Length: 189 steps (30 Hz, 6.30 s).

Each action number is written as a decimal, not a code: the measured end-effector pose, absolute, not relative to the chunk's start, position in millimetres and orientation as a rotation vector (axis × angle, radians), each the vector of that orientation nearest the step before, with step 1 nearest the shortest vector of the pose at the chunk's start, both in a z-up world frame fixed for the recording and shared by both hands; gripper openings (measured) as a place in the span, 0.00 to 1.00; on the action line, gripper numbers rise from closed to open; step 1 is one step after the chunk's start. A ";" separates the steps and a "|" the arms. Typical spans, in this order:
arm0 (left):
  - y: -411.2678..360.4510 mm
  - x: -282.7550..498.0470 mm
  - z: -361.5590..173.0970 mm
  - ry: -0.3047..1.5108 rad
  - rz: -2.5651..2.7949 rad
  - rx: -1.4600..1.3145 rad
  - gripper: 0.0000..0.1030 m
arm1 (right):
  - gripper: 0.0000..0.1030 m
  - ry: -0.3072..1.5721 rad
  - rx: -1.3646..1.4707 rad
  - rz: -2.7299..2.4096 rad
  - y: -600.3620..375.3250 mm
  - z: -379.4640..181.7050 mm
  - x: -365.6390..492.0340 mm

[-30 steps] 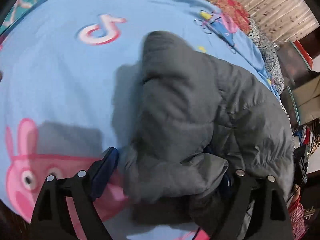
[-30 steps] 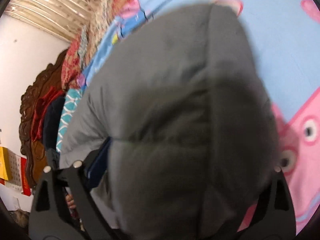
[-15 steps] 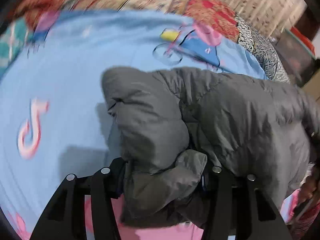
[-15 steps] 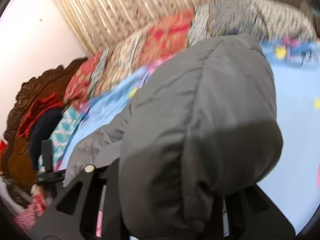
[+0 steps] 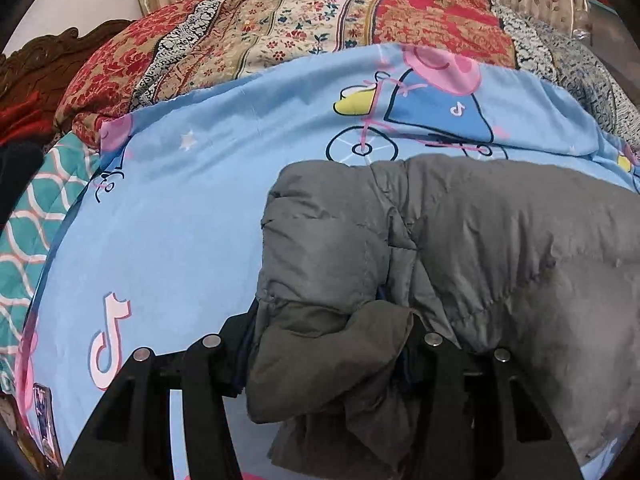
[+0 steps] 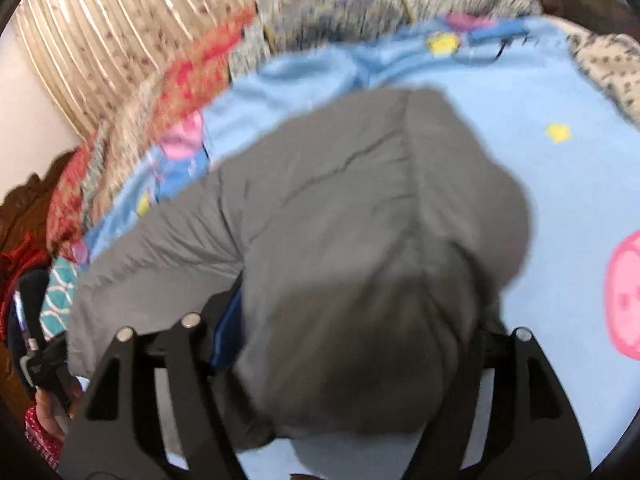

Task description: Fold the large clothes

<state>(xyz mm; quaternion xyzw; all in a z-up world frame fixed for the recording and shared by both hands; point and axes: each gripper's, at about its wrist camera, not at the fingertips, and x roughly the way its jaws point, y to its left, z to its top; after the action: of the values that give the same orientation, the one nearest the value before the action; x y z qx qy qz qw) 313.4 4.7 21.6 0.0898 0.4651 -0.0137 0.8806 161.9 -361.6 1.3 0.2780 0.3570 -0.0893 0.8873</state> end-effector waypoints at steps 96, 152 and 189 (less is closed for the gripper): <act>30.4 -16.4 96.1 0.956 -0.046 0.173 0.90 | 0.75 0.921 0.450 0.005 -174.5 69.9 -102.4; 26.2 -22.0 81.6 1.014 -0.035 0.206 0.93 | 0.75 0.978 0.482 0.014 -174.4 54.2 -102.9; 24.1 -20.8 73.1 1.037 -0.010 0.253 0.93 | 0.75 0.982 0.485 0.016 -175.6 53.3 -101.5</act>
<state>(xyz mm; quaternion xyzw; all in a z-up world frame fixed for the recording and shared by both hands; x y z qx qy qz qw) -20.8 24.1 73.1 0.1204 0.4941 -0.0047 0.8610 -101.5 -175.6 53.3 0.2307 0.4667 0.0074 0.8538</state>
